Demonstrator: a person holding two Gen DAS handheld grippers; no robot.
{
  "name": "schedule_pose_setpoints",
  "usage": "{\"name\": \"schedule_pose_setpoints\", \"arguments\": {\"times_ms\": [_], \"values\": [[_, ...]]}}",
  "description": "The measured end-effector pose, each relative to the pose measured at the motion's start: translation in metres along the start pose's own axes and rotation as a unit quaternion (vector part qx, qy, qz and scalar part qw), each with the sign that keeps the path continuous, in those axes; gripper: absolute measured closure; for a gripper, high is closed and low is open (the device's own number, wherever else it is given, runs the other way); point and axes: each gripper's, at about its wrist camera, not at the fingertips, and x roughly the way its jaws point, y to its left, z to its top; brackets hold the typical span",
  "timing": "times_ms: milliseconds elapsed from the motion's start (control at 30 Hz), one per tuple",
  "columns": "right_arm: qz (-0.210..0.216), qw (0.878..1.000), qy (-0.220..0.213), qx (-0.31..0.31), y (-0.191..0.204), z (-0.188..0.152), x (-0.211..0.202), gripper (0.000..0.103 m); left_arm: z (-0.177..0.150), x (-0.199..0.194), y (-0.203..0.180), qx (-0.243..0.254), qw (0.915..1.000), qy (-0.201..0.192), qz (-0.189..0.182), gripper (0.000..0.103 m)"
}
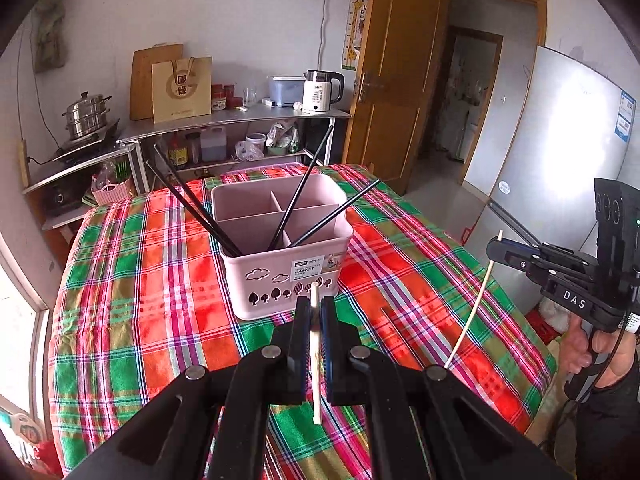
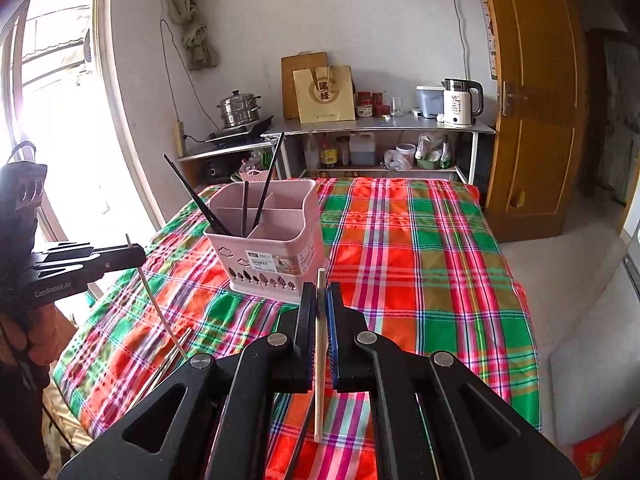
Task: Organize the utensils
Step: 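Lift the wooden chopsticks with both tools and carry them over the pink basket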
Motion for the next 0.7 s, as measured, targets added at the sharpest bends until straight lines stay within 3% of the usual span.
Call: {"name": "schedule_pose_setpoints", "arguments": {"times_ms": [367,700], "values": [[0.006,0.999,-0.033,-0.005,0.007,0.011,-0.016,0.098,0.004,-0.016,0.006,-0.010,0.9998,-0.016,-0.004,0.098],[0.057,0.996,-0.072,-0.003,0.029,0.043,-0.010,0.098,0.036,-0.027,0.024,-0.031,0.9988,-0.037,-0.011,0.098]]}}
